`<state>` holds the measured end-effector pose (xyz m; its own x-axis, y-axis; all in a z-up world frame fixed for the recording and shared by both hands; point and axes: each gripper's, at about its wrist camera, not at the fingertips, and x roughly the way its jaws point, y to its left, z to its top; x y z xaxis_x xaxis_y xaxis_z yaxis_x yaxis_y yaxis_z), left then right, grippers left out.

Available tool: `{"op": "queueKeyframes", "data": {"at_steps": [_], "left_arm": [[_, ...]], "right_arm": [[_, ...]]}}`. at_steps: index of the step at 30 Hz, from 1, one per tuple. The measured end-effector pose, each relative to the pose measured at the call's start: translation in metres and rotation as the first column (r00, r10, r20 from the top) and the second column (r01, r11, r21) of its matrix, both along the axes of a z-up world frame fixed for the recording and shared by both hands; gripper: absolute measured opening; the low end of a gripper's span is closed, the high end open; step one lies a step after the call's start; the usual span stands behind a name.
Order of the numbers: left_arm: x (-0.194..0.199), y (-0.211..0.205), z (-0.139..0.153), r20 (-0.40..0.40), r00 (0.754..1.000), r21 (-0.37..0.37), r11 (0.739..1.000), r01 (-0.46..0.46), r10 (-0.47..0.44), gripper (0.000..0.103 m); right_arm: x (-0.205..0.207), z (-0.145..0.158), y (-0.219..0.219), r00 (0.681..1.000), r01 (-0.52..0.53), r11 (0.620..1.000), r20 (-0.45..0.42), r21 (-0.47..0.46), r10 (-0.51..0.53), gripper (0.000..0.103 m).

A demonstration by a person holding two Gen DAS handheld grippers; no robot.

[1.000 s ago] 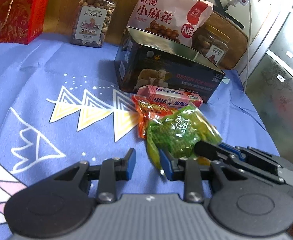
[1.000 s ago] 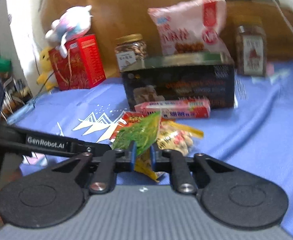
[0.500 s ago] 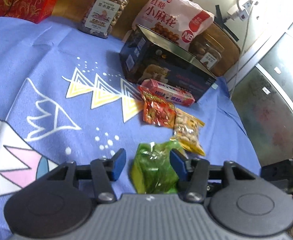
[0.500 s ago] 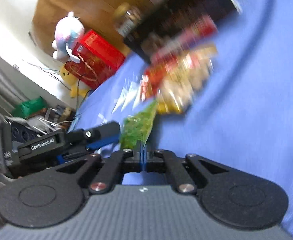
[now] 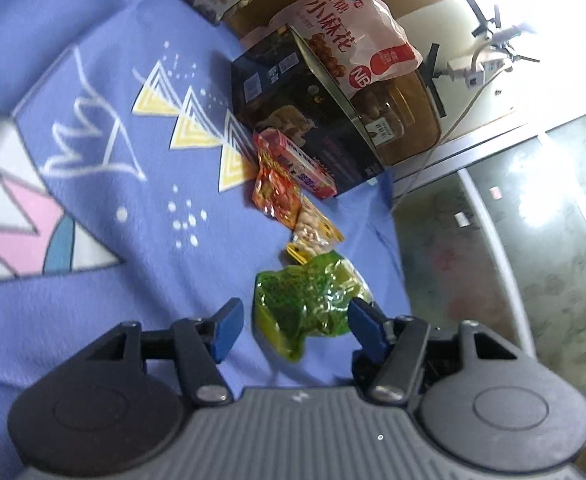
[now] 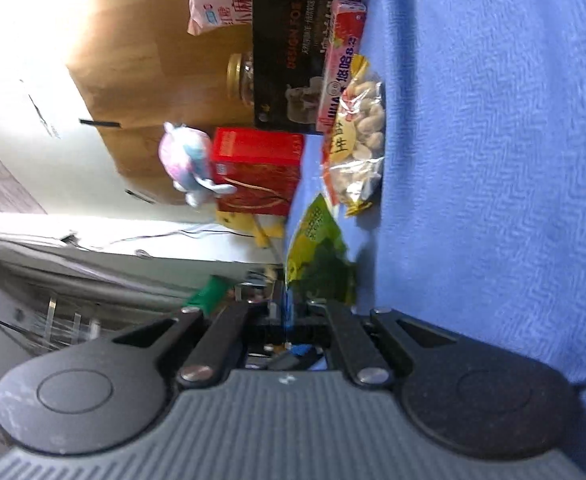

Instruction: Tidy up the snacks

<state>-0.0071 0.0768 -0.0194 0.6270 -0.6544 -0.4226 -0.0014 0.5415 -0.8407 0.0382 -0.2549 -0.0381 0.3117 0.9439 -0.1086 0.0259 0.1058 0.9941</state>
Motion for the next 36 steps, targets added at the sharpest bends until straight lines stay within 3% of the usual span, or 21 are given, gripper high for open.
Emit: {"op": "queueKeyframes", "data": {"at_steps": [7,11,21,24,29,36], "left_arm": [[0.007,-0.012,-0.014,-0.028,0.999,-0.110,0.993,0.039,-0.043,0.063],[0.014,-0.016,-0.016,-0.023,0.999,-0.183,0.982,0.045,-0.050,0.073],[0.025,-0.025,-0.002,0.030,0.998,-0.334,0.941,0.061,-0.055,0.075],[0.029,-0.025,0.013,0.056,0.998,-0.304,0.952,0.044,-0.028,0.069],[0.044,-0.021,0.029,0.075,0.997,-0.227,0.974,0.022,-0.005,0.043],[0.085,-0.023,0.056,0.108,0.994,-0.105,0.994,0.023,-0.012,0.038]], "right_arm": [[-0.001,0.003,0.001,1.000,-0.025,0.998,0.004,0.065,0.025,0.003],[0.000,0.007,0.002,1.000,-0.024,0.995,0.019,0.094,0.022,0.003],[0.002,0.024,-0.001,0.995,-0.023,0.977,0.104,0.210,0.001,0.003],[0.004,0.029,0.000,0.991,-0.028,0.973,0.136,0.230,-0.003,0.003],[0.009,0.039,-0.005,0.980,-0.014,0.979,0.199,0.203,-0.028,0.003],[0.036,0.057,-0.012,0.962,0.038,0.995,0.265,0.092,-0.061,0.003]]}}
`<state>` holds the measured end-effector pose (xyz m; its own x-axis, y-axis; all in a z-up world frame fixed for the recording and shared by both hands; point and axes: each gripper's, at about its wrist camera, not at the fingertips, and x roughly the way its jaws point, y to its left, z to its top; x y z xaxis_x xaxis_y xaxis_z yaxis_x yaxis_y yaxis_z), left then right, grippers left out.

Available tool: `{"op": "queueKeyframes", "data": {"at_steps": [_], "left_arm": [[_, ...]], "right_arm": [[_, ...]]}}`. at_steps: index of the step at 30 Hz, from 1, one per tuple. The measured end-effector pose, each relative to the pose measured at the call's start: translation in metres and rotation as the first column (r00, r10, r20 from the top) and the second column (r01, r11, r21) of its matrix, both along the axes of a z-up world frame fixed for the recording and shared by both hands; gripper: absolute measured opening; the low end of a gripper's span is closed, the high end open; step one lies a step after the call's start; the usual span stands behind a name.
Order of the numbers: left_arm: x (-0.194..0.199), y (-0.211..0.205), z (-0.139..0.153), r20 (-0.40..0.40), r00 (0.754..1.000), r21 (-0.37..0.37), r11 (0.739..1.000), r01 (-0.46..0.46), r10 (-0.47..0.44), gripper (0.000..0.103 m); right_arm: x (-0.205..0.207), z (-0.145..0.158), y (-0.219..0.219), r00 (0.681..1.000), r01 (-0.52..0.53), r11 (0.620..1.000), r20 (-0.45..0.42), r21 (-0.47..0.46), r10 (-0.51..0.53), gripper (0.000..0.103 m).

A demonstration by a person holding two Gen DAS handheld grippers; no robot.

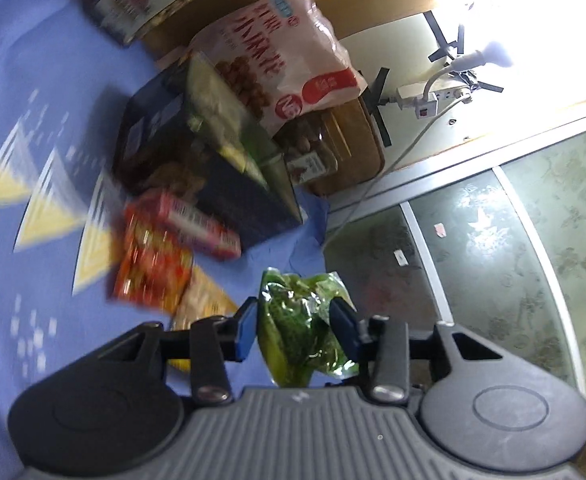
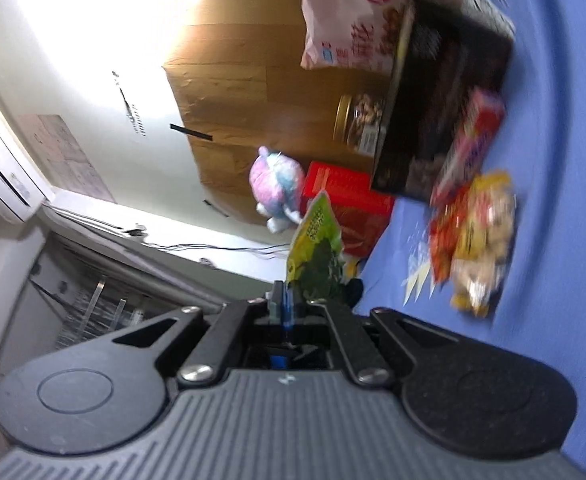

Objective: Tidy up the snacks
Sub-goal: 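Lower the pickle bag into the tin with the left tool while the right tool drops its packet in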

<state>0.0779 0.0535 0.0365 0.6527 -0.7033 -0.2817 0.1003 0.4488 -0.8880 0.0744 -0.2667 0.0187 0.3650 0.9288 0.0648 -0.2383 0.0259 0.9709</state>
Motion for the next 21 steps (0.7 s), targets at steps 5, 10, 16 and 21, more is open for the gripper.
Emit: {"op": "queueKeyframes", "data": {"at_steps": [5,10,16,21], "left_arm": [[0.042,-0.003,0.029,0.060,0.998,0.096,0.995,-0.023,0.018,0.038],[0.085,-0.011,0.042,0.081,0.996,0.178,0.983,-0.045,0.031,0.038],[0.129,-0.025,0.038,0.083,0.996,0.290,0.955,-0.061,0.039,0.041],[0.151,-0.040,0.035,0.078,0.996,0.382,0.922,-0.070,0.043,0.045]], "right_arm": [[0.036,0.019,0.004,0.997,0.032,0.994,0.070,-0.101,-0.025,0.003],[0.071,0.034,0.009,0.990,0.069,0.977,0.138,-0.200,-0.042,0.003],[0.100,0.050,0.015,0.966,0.151,0.914,0.251,-0.377,-0.056,0.003],[0.112,0.056,0.030,0.927,0.265,0.772,0.372,-0.578,-0.039,0.003]]}}
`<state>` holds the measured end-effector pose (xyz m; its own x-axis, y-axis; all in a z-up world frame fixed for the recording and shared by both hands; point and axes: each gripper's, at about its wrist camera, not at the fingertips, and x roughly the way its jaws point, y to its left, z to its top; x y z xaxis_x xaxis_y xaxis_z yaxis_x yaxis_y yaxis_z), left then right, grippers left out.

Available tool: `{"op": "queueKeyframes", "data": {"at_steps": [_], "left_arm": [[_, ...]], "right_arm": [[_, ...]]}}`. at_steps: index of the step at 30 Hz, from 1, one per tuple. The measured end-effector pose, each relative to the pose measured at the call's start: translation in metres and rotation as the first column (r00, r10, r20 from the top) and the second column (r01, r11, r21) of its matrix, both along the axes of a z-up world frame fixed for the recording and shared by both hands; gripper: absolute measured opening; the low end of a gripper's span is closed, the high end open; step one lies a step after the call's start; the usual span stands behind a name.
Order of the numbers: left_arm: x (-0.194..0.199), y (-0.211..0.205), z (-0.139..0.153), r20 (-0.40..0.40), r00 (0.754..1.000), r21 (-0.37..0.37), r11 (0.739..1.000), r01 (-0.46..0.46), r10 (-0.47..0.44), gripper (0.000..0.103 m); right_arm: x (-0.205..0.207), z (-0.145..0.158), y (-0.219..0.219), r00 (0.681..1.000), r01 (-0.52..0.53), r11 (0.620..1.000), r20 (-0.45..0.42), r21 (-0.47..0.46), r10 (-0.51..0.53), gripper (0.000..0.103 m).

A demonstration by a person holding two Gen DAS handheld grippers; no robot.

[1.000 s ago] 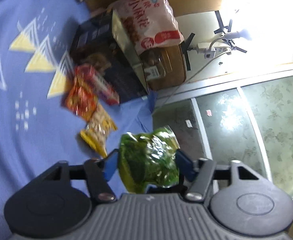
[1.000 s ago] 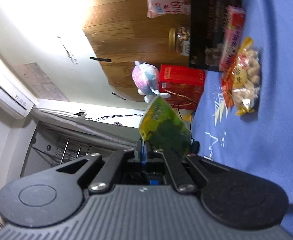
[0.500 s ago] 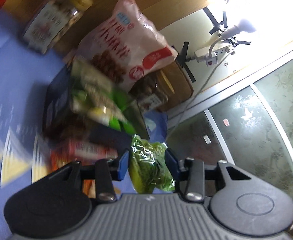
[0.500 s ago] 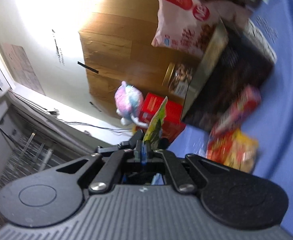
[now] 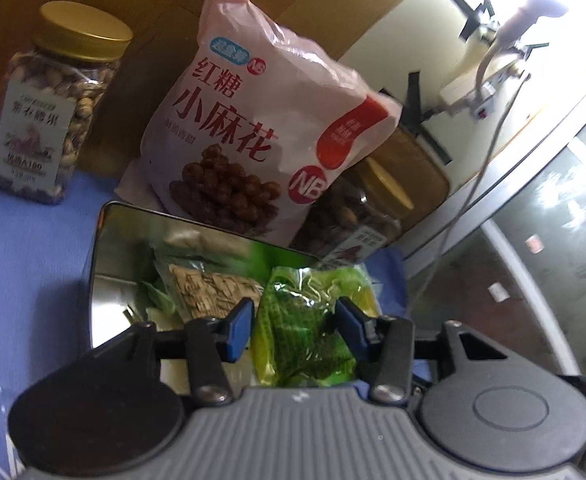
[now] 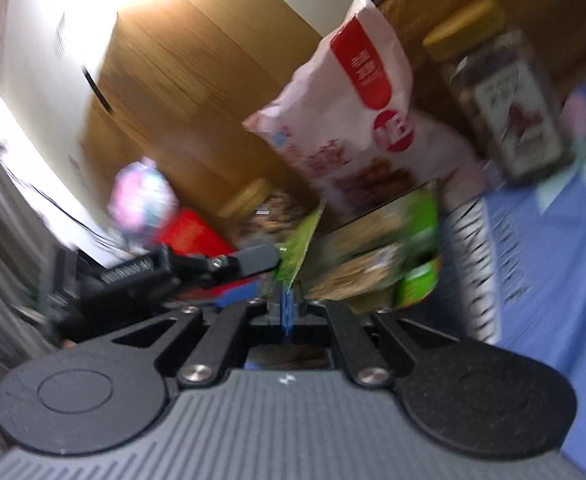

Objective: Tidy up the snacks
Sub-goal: 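Lower the pickle bag into the tin with the left tool while the right tool drops its packet in, then reach the left tool to the pink UHA candy box and grasp it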

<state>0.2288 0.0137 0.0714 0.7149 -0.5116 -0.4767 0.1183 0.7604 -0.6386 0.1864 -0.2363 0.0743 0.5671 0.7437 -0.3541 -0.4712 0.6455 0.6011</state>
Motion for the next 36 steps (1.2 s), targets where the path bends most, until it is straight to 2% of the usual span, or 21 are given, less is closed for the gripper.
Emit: {"op": "queueKeyframes", "data": {"at_steps": [1,3,4,6,9,11,13,19,22,25,27,31,33,34,36], "left_arm": [[0.002,-0.005,-0.001,-0.002,1.000,0.032,0.999,0.001,-0.001,0.045],[0.004,-0.014,-0.001,0.008,1.000,0.090,0.996,0.006,-0.007,0.046],[0.003,-0.019,0.000,0.016,1.000,0.122,0.993,0.005,-0.007,0.047],[-0.001,-0.024,0.002,0.037,0.999,0.169,0.986,-0.009,0.003,0.047],[-0.010,-0.030,0.009,0.076,0.997,0.228,0.973,-0.025,0.008,0.047],[-0.018,-0.032,0.014,0.095,0.995,0.259,0.965,-0.033,0.009,0.047],[-0.027,-0.033,0.019,0.106,0.994,0.268,0.963,-0.032,0.003,0.047],[-0.073,-0.035,0.023,0.141,0.989,0.282,0.959,0.003,-0.044,0.048],[-0.096,-0.026,0.013,0.126,0.991,0.264,0.964,0.015,-0.050,0.048],[-0.107,-0.015,-0.004,0.090,0.996,0.276,0.961,-0.003,-0.023,0.048],[-0.105,-0.005,-0.017,0.039,0.999,0.270,0.962,-0.033,0.023,0.048],[-0.092,0.013,-0.042,-0.044,0.996,0.224,0.972,-0.070,0.082,0.048],[-0.086,0.016,-0.050,-0.061,0.994,0.220,0.973,-0.076,0.091,0.050],[-0.082,0.017,-0.054,-0.064,0.993,0.222,0.971,-0.083,0.099,0.054],[-0.076,0.016,-0.056,-0.063,0.992,0.224,0.970,-0.092,0.109,0.059]], "right_arm": [[0.002,0.001,0.004,1.000,0.018,0.998,0.027,-0.056,-0.016,0.004],[0.002,0.002,0.014,0.994,0.066,0.980,0.097,-0.187,-0.048,0.011],[0.003,0.001,0.017,0.989,0.096,0.965,0.135,-0.245,-0.064,0.012],[-0.002,0.000,0.027,0.972,0.152,0.926,0.222,-0.346,-0.077,0.023],[-0.011,-0.001,0.030,0.950,0.203,0.892,0.302,-0.404,-0.079,0.041],[-0.019,0.001,0.032,0.932,0.237,0.874,0.353,-0.423,-0.082,0.041],[-0.026,0.003,0.030,0.927,0.243,0.873,0.365,-0.424,-0.081,0.041],[-0.050,0.006,0.018,0.938,0.236,0.904,0.328,-0.356,-0.116,0.041],[-0.066,-0.001,0.013,0.953,0.202,0.922,0.283,-0.330,-0.108,0.041],[-0.074,-0.016,0.014,0.968,0.160,0.921,0.241,-0.356,-0.075,0.041],[-0.069,-0.027,0.018,0.976,0.156,0.907,0.202,-0.392,-0.081,0.041],[-0.044,-0.043,0.014,0.988,0.150,0.929,0.083,-0.338,-0.129,0.041],[-0.034,-0.049,0.015,0.988,0.157,0.932,0.053,-0.326,-0.148,0.042],[-0.033,-0.052,0.015,0.988,0.156,0.934,0.040,-0.323,-0.151,0.042],[-0.029,-0.057,0.018,0.989,0.147,0.935,0.020,-0.322,-0.149,0.048]]}}
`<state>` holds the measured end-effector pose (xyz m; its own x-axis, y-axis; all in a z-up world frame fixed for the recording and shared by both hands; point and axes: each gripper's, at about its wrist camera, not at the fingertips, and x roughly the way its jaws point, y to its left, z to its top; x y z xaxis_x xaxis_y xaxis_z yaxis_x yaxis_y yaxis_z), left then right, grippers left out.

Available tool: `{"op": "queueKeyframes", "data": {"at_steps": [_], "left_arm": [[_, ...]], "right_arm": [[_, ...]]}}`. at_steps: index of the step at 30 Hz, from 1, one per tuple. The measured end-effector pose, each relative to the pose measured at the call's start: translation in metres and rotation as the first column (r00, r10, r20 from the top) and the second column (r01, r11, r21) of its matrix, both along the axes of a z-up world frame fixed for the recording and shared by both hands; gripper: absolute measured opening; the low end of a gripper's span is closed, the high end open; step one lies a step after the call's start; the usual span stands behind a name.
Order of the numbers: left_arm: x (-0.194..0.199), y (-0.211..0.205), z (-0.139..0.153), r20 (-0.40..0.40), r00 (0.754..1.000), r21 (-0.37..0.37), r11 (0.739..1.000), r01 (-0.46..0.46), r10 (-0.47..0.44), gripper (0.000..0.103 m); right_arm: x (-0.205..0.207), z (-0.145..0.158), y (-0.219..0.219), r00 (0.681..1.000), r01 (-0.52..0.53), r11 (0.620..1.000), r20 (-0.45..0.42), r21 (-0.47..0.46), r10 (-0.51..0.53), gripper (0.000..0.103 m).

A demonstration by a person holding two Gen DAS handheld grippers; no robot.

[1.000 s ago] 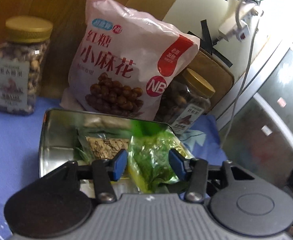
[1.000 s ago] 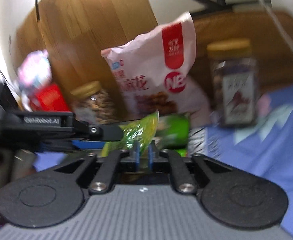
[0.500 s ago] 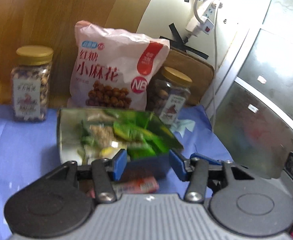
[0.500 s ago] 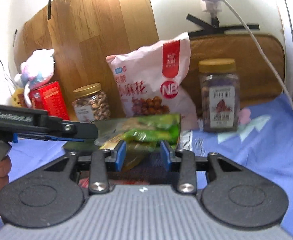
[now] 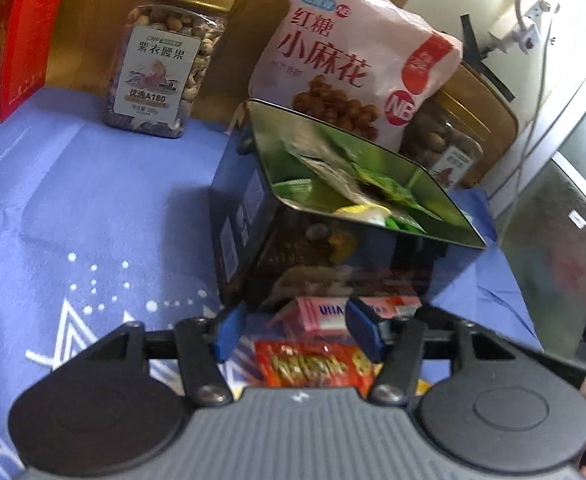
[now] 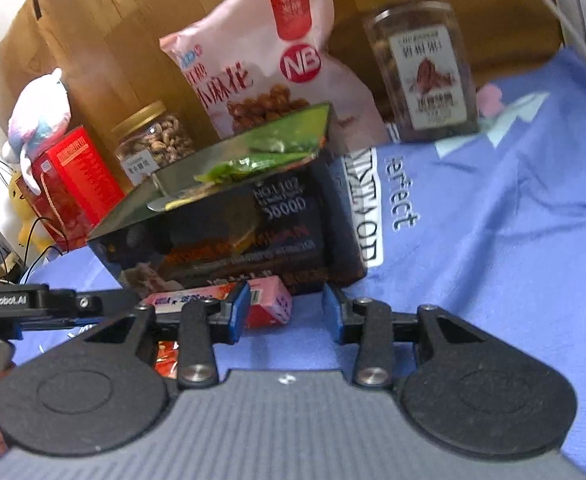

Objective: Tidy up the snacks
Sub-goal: 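Reach the left tool to the pink UHA candy box and grasp it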

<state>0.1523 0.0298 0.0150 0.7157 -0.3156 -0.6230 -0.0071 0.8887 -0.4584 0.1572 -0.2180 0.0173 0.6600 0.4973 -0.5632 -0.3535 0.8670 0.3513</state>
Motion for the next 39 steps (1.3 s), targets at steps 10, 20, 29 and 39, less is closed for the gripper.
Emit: {"op": "queueKeyframes", "data": {"at_steps": [10,20,29,39], "left_arm": [[0.014,-0.026,-0.006,-0.016,0.997,0.027,0.997,0.069,-0.069,0.055],[-0.010,-0.045,0.020,0.054,0.998,0.109,0.993,0.037,-0.043,0.053],[-0.081,-0.051,0.049,0.183,0.981,0.058,0.996,0.060,-0.070,0.053],[-0.155,-0.052,-0.001,0.085,0.990,0.073,0.991,0.110,-0.116,0.053]], "right_arm": [[0.001,-0.005,0.014,0.998,-0.061,0.998,0.014,0.010,0.061,0.051],[-0.027,0.002,0.022,0.995,-0.058,0.997,0.080,-0.049,0.062,0.051],[-0.108,0.022,0.019,0.963,-0.004,0.997,0.270,-0.083,0.026,0.049],[-0.190,0.004,0.021,0.954,-0.071,0.983,0.278,-0.167,0.116,0.051]]}}
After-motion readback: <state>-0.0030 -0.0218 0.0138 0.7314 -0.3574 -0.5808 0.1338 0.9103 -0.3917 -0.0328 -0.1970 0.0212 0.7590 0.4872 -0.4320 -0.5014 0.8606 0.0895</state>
